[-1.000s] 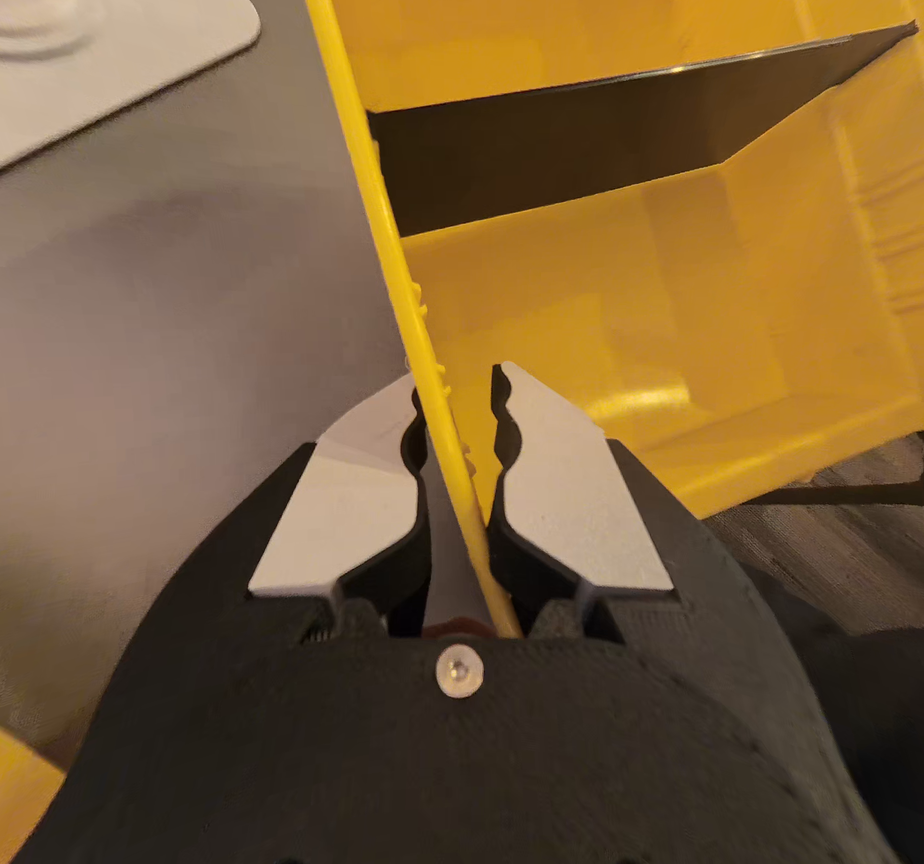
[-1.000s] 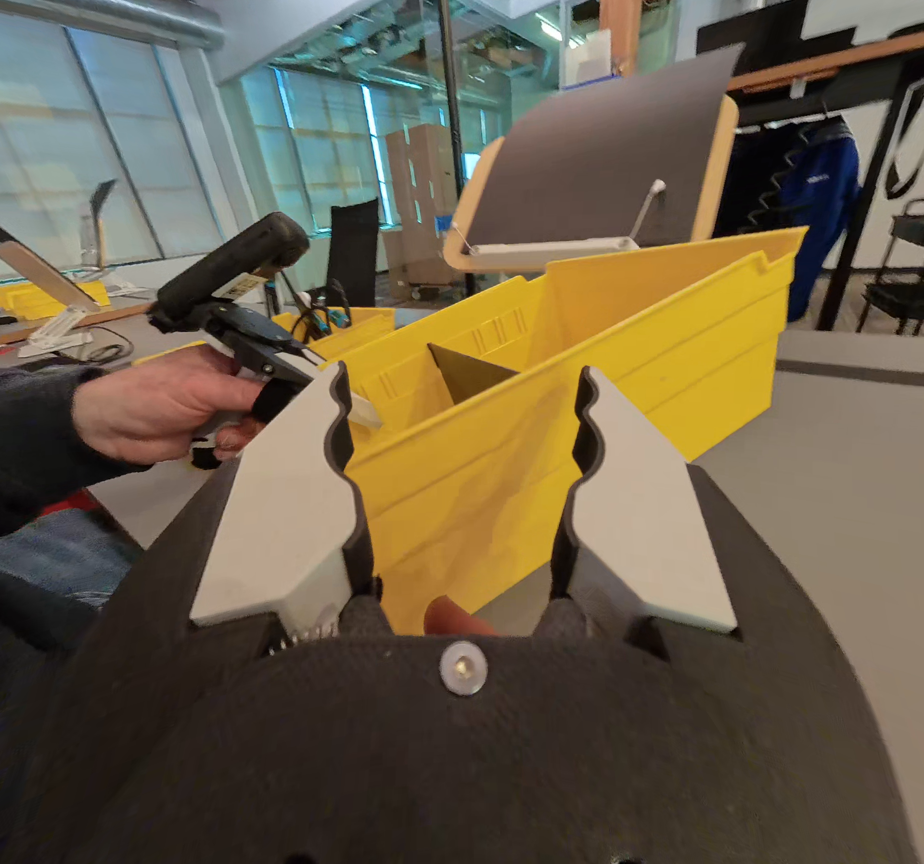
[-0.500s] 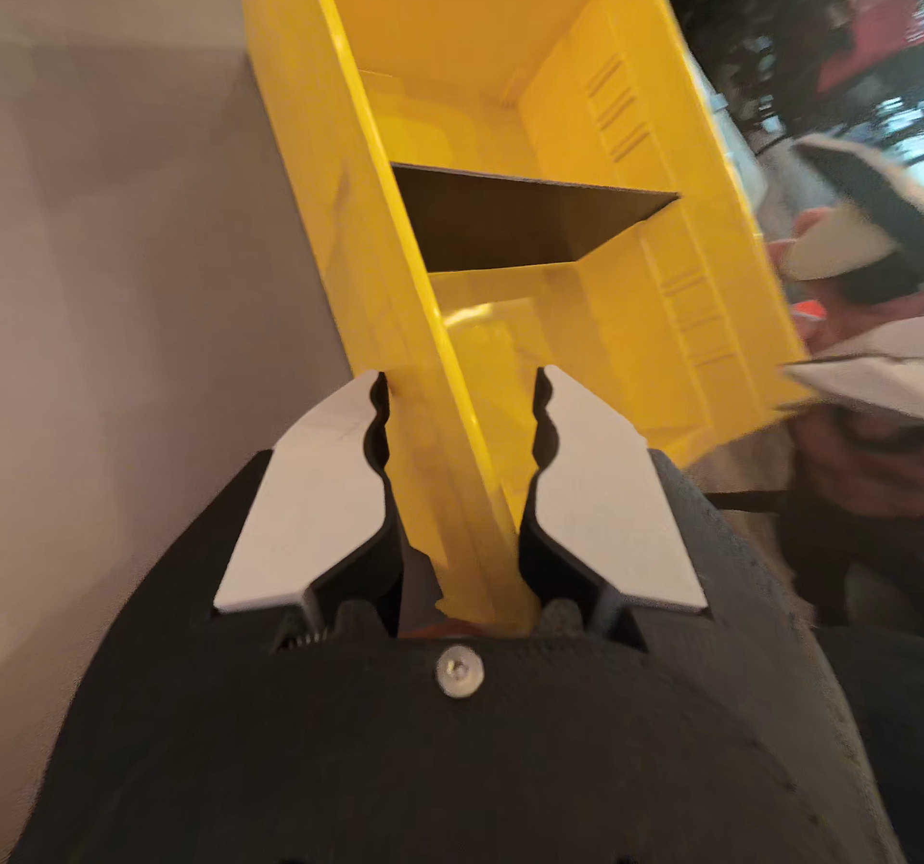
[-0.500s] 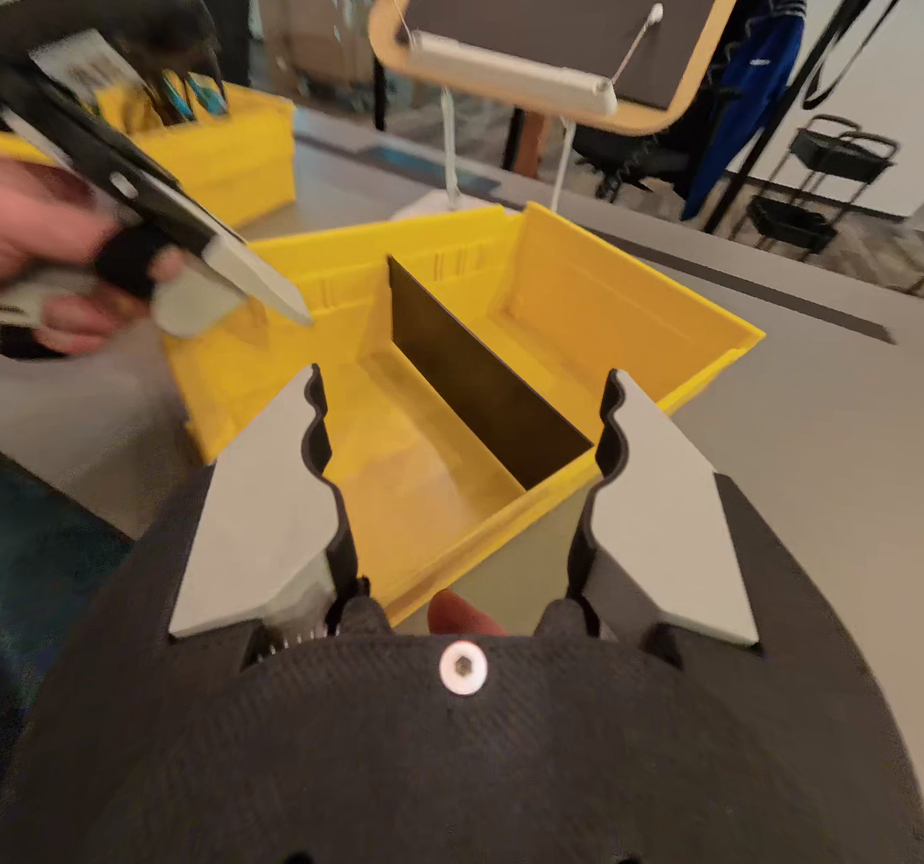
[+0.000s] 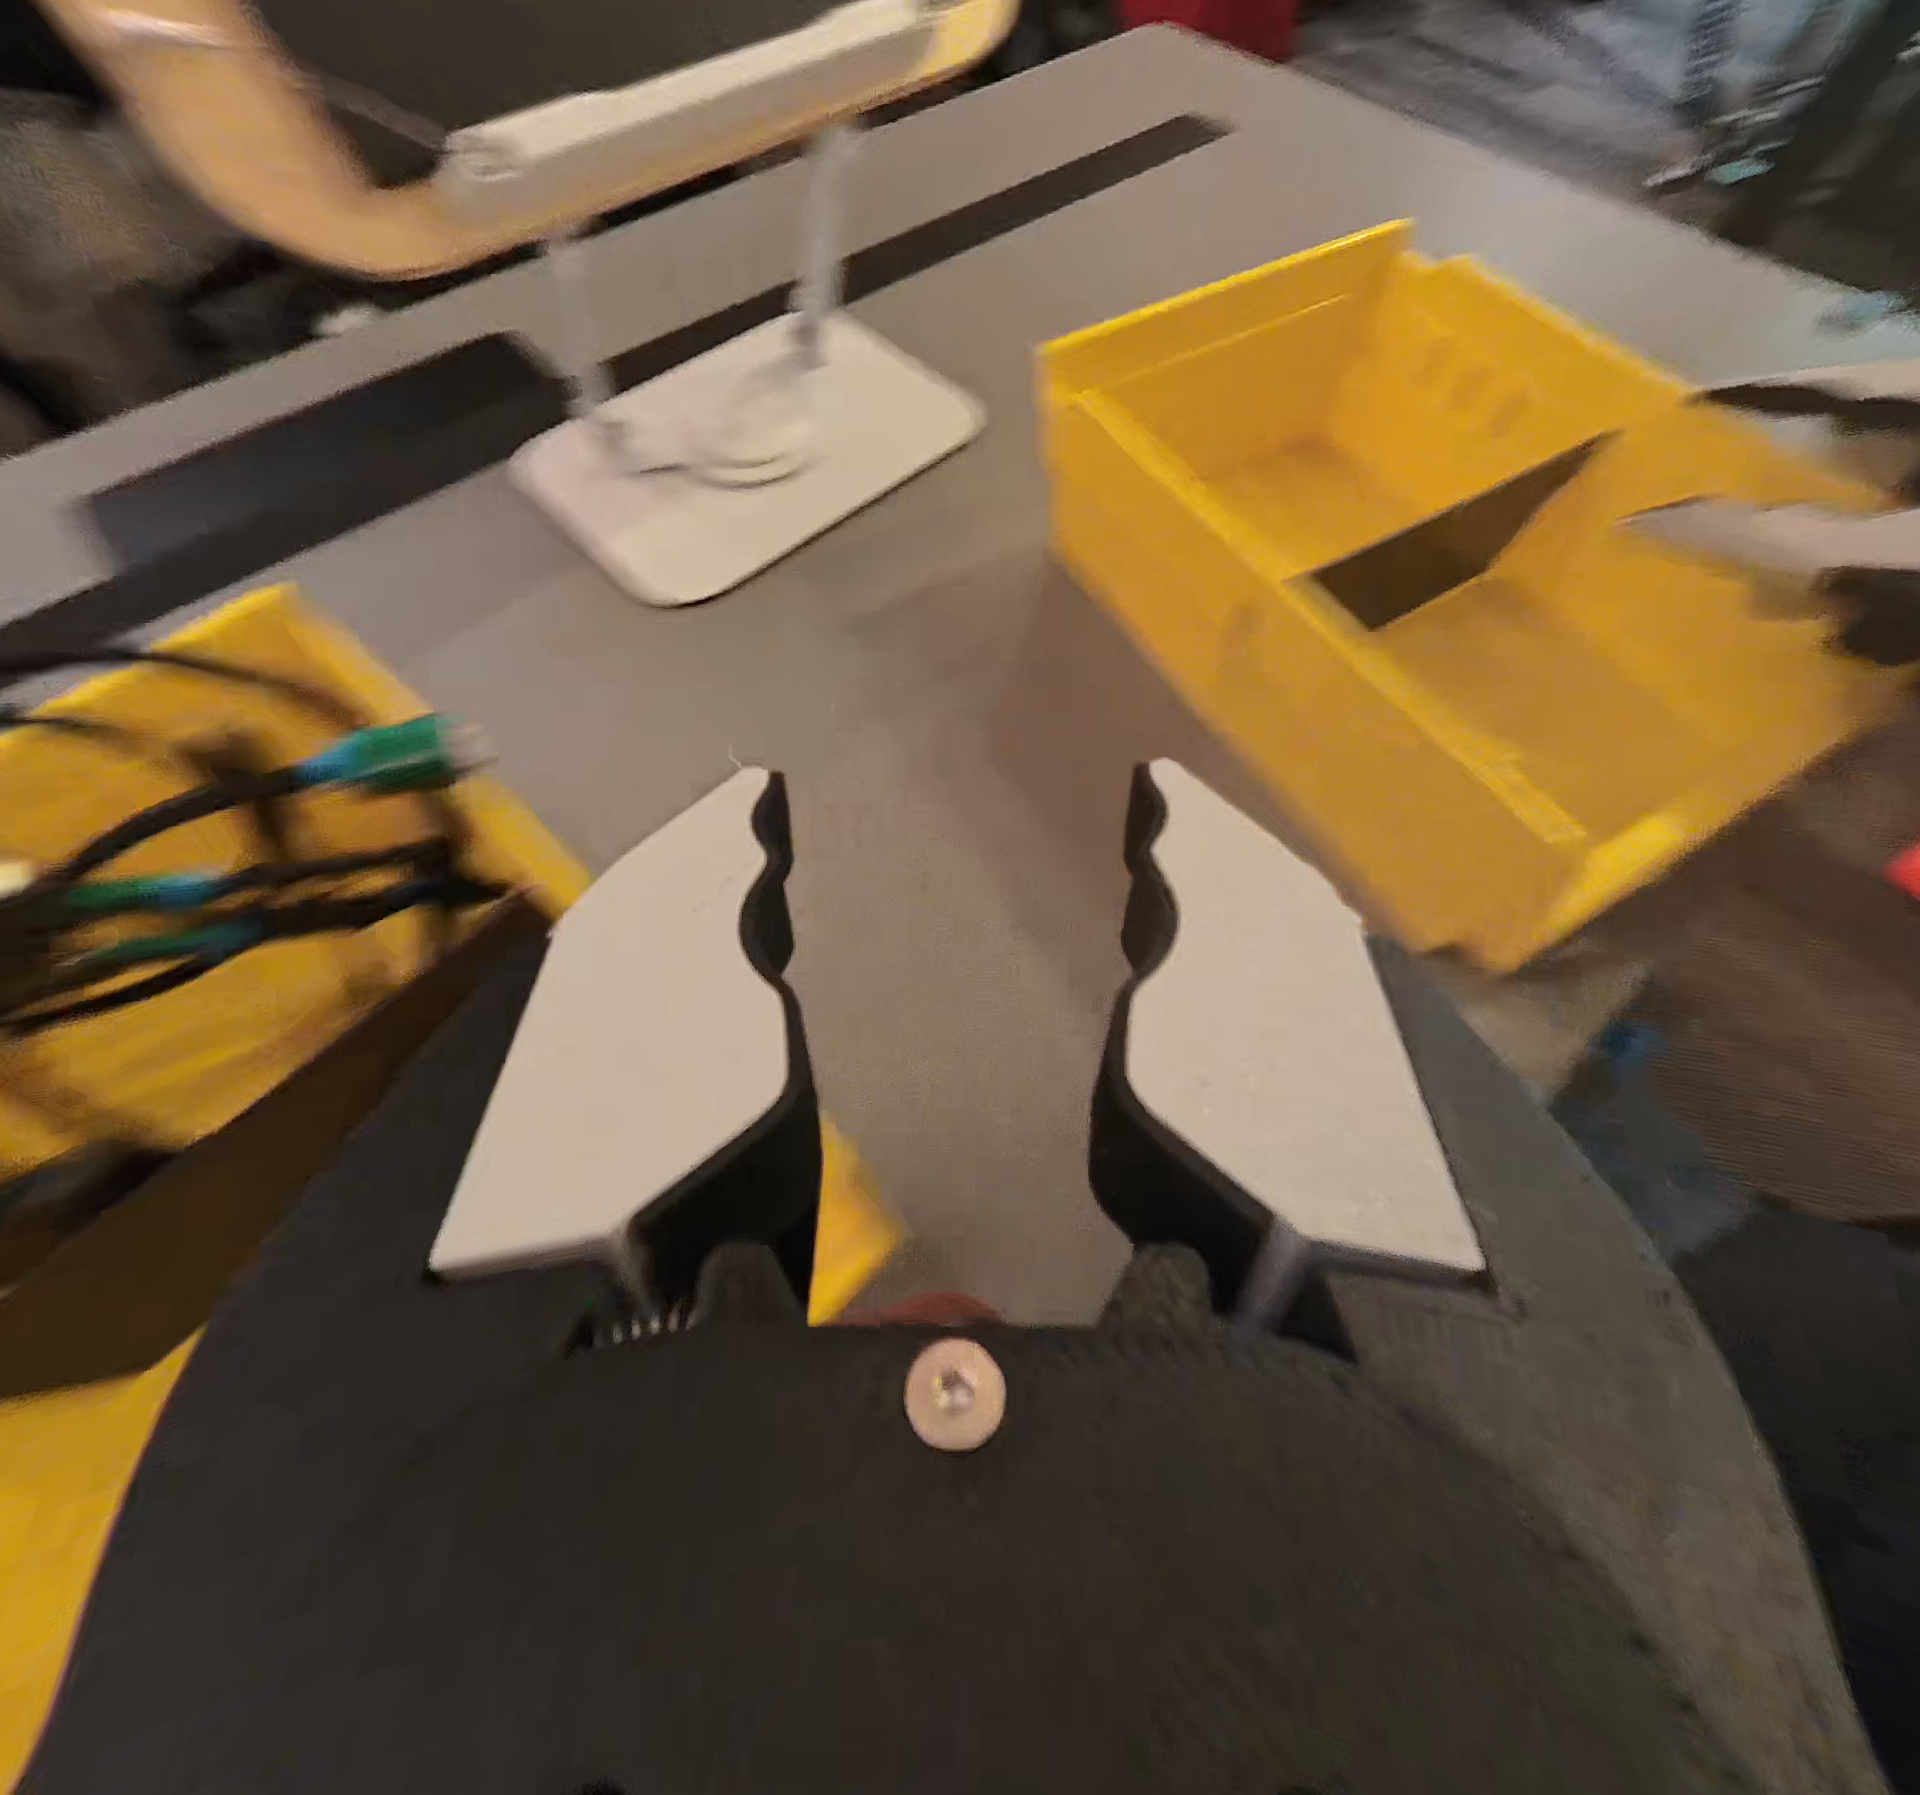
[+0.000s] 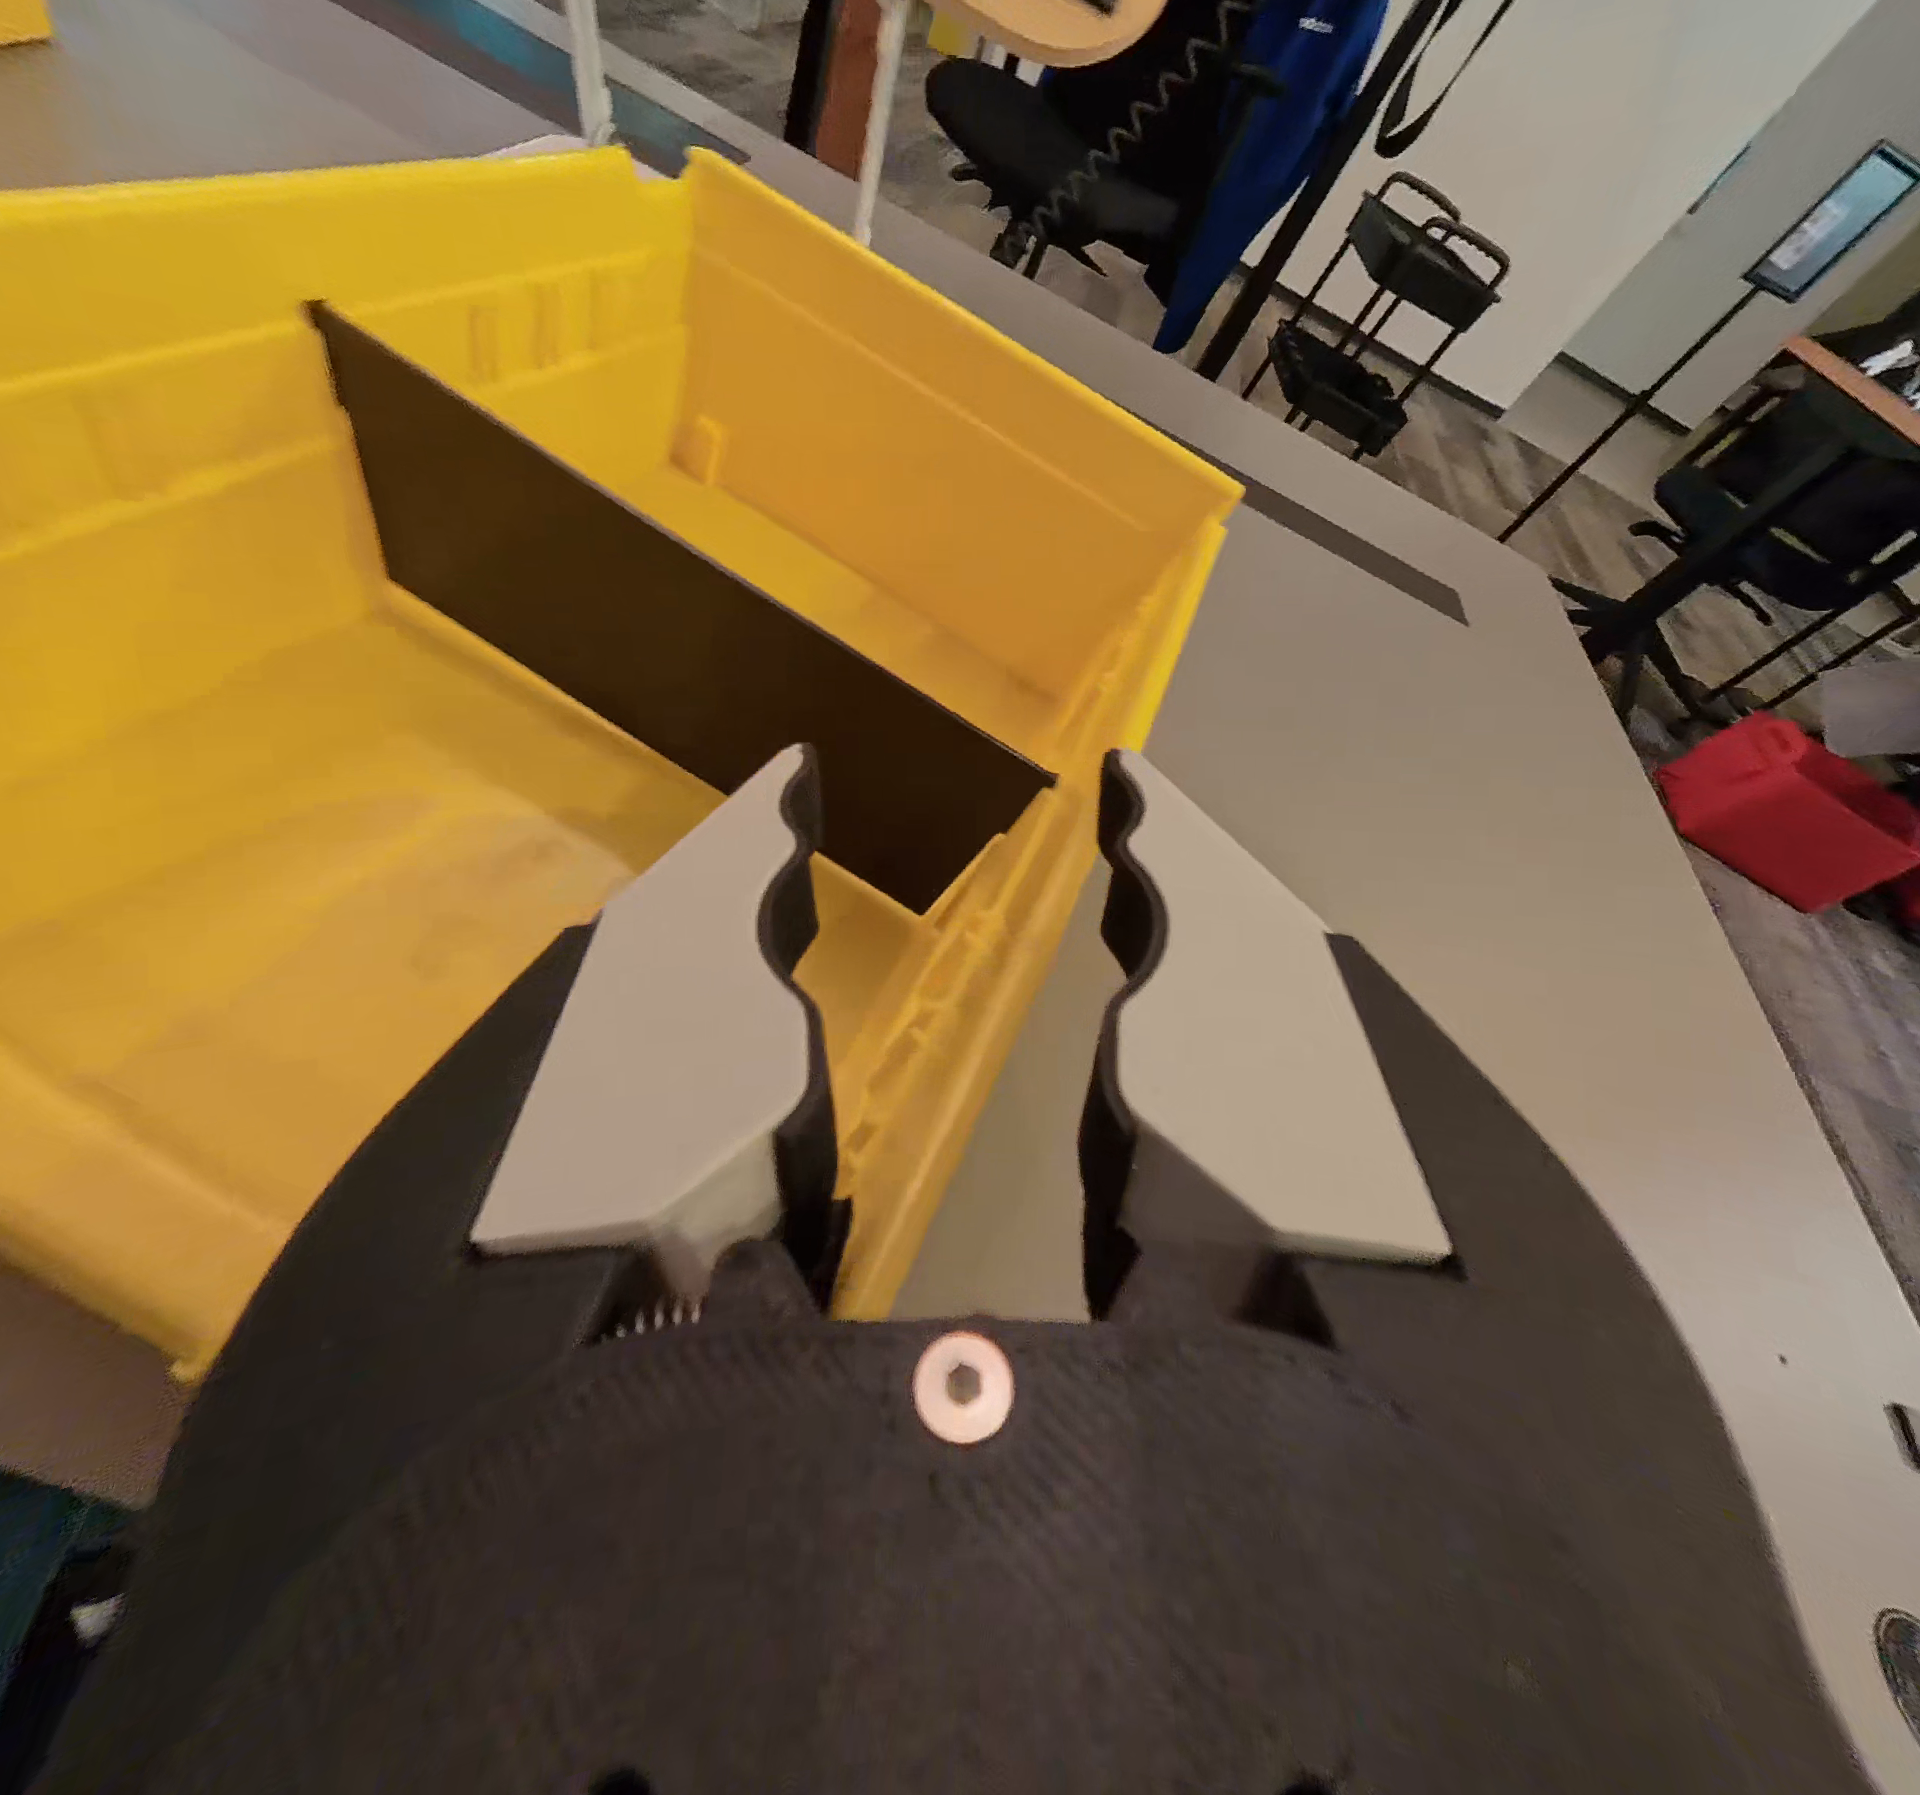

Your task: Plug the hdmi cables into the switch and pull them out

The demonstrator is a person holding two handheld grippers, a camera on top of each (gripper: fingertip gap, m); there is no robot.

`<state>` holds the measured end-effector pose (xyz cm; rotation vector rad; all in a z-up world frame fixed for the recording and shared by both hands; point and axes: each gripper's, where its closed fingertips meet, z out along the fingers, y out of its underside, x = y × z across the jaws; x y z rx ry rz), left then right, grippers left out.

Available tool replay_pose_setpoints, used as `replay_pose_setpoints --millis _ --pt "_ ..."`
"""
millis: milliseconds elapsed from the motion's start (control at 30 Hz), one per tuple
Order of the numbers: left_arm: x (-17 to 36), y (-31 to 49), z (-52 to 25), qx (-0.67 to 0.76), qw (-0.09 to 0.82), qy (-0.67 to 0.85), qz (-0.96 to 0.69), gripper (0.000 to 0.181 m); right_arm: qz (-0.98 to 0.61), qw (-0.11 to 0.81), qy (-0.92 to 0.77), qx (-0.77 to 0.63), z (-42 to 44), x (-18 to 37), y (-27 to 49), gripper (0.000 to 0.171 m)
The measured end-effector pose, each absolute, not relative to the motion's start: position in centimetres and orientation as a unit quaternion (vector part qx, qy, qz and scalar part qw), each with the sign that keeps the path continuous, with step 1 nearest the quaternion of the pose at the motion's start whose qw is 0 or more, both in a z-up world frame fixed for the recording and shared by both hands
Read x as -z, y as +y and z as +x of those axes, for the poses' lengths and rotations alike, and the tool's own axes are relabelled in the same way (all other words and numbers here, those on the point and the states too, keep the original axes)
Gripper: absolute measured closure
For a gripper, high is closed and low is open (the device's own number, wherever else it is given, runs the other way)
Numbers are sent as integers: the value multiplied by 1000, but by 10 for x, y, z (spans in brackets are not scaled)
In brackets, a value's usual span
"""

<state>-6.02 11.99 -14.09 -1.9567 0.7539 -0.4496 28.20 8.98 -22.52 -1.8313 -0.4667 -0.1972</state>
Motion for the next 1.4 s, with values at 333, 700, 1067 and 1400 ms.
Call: replay_pose_setpoints --millis 333,700,1067,1400 --pt "217 135 -314 10 391 99 -915 105 -788 577 -188 100 326 222 110 134" --pt "288 127 -314 105 278 105 -949 157 -790 579 -180 93 358 222 117 134" --pt "288 112 -362 100 285 35 -953 177 -790 581 -177 83 399 222 118 137" --pt "288 92 -399 100 296 -35 -949 178 -790 584 -168 82 434 221 121 138"
